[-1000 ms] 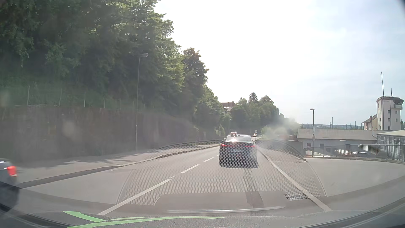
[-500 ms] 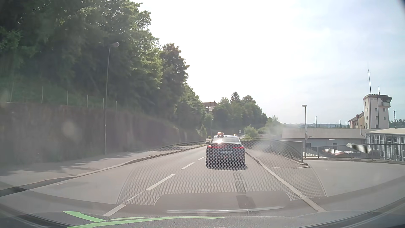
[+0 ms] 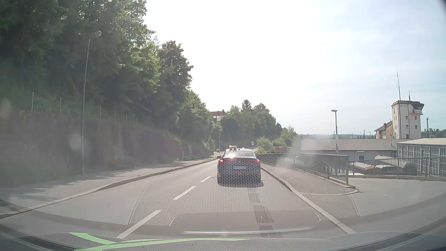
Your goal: Follow the waypoints while adhering to traffic rules and regulations
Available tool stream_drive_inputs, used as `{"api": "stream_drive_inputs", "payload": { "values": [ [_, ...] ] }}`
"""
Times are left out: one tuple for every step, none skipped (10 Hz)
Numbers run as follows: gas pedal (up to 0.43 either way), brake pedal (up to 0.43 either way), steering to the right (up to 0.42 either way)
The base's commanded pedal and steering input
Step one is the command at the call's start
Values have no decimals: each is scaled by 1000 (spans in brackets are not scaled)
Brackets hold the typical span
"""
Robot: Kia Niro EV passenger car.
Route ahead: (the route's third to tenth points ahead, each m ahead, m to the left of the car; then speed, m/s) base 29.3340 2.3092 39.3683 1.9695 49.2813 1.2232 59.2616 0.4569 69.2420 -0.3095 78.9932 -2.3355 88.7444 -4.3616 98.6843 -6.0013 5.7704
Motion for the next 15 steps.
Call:
{"api": "stream_drive_inputs", "payload": {
  "values": [
    [0, 0, 40],
    [0, 0, 33],
    [0, 0, 30],
    [0, 0, 25],
    [0, 0, 21],
    [0, 0, 19],
    [0, 0, 18],
    [0, 0, 18],
    [0, 0, 18],
    [8, 0, 18],
    [20, 0, 18],
    [20, 0, 18],
    [28, 0, 18],
    [28, 0, 18],
    [28, 0, 17]
  ]
}}
